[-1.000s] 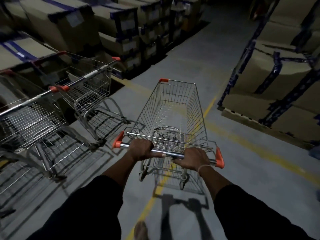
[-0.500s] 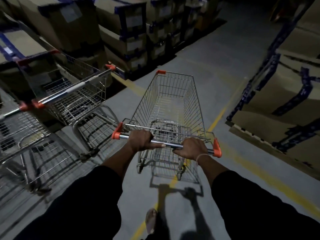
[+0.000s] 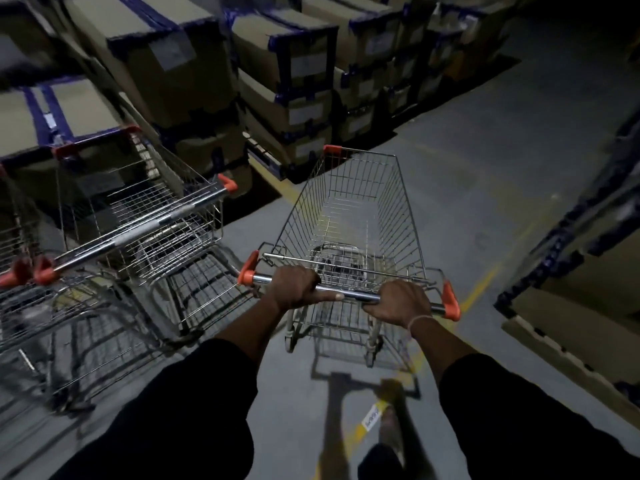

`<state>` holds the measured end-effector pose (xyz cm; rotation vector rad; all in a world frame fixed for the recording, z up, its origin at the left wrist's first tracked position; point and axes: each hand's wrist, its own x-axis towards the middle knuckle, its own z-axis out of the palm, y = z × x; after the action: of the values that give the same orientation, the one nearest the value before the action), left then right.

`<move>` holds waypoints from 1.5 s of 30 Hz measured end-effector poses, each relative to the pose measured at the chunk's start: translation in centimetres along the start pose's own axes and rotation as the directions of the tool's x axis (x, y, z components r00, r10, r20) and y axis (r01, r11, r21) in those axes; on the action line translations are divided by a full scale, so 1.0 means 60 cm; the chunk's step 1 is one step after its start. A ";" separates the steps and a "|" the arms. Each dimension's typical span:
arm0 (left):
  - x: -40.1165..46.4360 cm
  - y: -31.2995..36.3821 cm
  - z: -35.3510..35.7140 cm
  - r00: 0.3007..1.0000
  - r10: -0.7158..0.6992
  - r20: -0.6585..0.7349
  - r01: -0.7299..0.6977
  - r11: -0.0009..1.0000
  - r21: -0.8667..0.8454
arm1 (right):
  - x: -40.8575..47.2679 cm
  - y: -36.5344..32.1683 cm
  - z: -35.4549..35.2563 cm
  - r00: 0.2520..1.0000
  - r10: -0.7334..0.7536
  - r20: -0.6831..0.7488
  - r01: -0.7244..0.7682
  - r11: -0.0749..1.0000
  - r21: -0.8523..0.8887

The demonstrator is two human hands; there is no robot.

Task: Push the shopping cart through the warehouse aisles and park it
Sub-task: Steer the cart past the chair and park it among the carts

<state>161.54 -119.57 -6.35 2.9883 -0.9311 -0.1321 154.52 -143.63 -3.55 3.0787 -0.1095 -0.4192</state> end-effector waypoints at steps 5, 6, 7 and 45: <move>0.130 -0.025 -0.009 0.992 -0.127 0.028 0.128 0.991 -0.039 | 0.154 0.051 -0.045 0.996 -0.087 -0.014 0.086 0.996 -0.017; 0.156 -0.030 -0.012 0.987 -0.158 0.038 0.160 0.986 -0.038 | 0.186 0.061 -0.055 0.994 -0.109 -0.017 0.108 0.994 -0.019; 0.178 -0.035 -0.015 0.982 -0.182 0.051 0.184 0.982 -0.037 | 0.214 0.070 -0.064 0.991 -0.133 -0.014 0.133 0.991 -0.026; 0.568 -0.337 -0.051 0.795 -0.605 -0.035 0.603 0.796 -0.046 | 0.932 -0.056 -0.240 0.806 -0.587 0.075 0.584 0.769 -0.259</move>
<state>201.21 -122.31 -6.61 3.1137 0.0730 -0.0726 212.38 -144.09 -4.67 2.7673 0.8632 -0.3869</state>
